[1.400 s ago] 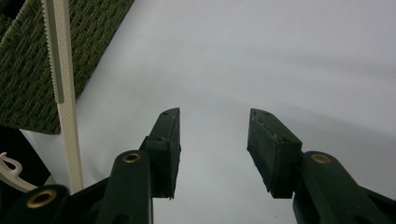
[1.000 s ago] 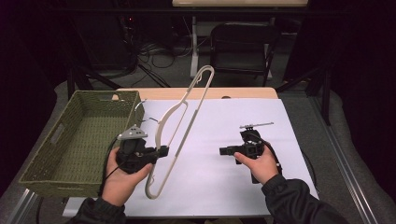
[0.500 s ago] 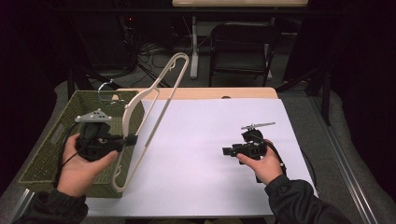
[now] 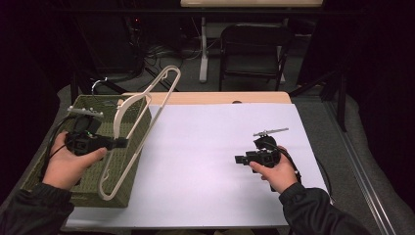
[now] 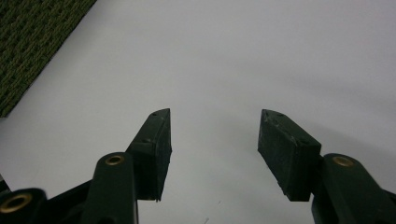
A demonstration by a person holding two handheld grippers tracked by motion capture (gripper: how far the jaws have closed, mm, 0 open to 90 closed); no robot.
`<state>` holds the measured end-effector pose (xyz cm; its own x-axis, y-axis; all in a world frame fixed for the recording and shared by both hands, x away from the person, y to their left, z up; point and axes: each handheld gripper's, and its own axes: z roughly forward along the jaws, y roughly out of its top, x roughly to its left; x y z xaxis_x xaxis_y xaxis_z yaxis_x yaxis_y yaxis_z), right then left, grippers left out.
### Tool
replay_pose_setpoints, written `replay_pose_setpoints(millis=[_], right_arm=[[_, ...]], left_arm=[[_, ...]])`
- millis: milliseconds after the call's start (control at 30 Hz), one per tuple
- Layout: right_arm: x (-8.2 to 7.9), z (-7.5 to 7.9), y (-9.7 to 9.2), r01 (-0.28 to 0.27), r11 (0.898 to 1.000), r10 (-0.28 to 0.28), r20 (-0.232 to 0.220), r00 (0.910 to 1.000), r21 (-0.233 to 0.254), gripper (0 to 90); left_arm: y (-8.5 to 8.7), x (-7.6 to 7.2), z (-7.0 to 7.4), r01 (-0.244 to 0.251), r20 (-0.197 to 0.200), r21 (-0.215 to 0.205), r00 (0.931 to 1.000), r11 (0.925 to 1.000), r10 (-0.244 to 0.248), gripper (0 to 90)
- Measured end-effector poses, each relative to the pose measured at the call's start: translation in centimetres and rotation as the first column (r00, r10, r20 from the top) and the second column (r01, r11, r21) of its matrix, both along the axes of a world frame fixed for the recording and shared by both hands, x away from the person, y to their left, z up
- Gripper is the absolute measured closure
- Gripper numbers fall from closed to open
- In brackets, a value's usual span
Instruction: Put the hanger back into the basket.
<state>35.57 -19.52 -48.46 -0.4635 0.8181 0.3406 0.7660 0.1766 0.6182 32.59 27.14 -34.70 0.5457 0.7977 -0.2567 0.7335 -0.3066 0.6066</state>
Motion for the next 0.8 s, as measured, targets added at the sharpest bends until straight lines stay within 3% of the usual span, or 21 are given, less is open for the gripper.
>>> replay_pose_setpoints(millis=[367,600,800], right_arm=[[0.1,0.0,-0.2,0.001,1.000,-0.001,0.006,1.0000,-0.012,41.9],[0.1,-0.1,-0.3,0.009,1.000,-0.008,0.007,0.9999,-0.017,41.9],[0.1,-0.1,-0.3,0.015,1.000,-0.015,0.010,0.9998,-0.017,41.9]], left_arm=[[4.6,1.9,1.2,-0.050,-0.040,0.028,0.9979,0.9984,0.051,87.2],[7.4,3.1,1.1,-0.049,-0.048,0.112,0.9974,0.9925,0.054,87.2],[9.1,3.9,0.7,-0.001,-0.061,0.162,0.9980,0.9868,0.011,87.2]])
